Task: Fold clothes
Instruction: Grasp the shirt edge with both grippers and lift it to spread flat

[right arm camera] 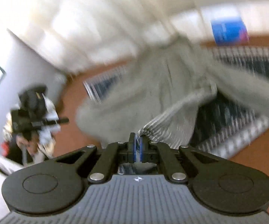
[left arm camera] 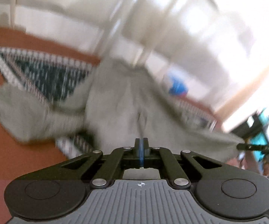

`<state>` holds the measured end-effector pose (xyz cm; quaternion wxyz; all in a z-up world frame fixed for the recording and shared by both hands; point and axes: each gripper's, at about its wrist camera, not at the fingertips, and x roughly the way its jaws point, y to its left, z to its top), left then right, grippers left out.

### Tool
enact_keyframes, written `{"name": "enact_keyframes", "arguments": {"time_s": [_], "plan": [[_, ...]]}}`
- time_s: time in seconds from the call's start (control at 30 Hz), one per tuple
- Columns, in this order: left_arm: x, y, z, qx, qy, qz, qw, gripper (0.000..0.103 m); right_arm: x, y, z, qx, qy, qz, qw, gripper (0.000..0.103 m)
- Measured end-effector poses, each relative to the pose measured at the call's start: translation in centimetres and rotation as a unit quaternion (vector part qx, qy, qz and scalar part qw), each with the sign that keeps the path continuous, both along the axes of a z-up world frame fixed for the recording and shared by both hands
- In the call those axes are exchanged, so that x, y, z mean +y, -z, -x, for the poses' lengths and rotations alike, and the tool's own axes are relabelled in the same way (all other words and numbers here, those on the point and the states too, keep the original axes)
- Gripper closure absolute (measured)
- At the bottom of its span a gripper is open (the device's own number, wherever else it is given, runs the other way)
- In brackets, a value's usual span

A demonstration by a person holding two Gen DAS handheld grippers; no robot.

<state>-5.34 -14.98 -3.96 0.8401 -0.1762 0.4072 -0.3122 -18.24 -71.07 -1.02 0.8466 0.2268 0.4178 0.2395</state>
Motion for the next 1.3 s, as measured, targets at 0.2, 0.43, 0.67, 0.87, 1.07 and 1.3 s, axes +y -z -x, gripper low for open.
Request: {"name": "enact_keyframes", "arguments": {"time_s": [0.2, 0.43, 0.67, 0.87, 1.07, 1.3], "plan": [[-1.7, 0.4, -6.9, -0.017, -0.047, -0.025, 0.9984, 0.103, -1.7, 0.1, -8.0, -0.038, 0.088, 0.018, 0.995, 0.099], [-6.3, 5.3, -3.7, 0.022, 0.054, -0.116, 0.9915, 0.064, -0.9, 7.9, -12.4, 0.045, 0.137, 0.099, 0.985, 0.099], [-9.6, 7.5, 1.7, -0.017, 0.120, -0.187, 0.9748, 0.035, -1.1, 10.2, -12.8, 0.062, 0.154, 0.082, 0.983, 0.099], [-12.7, 9.1, 4.8, -0.048, 0.156, -0.233, 0.9586, 0.025, -1.2, 9.6, -14.6, 0.052, 0.159, 0.084, 0.982, 0.099], [-15.5, 11.4, 5.0, -0.040, 0.178, -0.257, 0.9490, 0.065, -1.0, 8.8, -15.3, 0.038, 0.159, 0.087, 0.983, 0.099], [-14.2, 8.8, -1.9, -0.009, 0.171, -0.196, 0.9655, 0.103, -1.6, 7.9, -15.8, 0.030, 0.164, 0.095, 0.981, 0.099]]}}
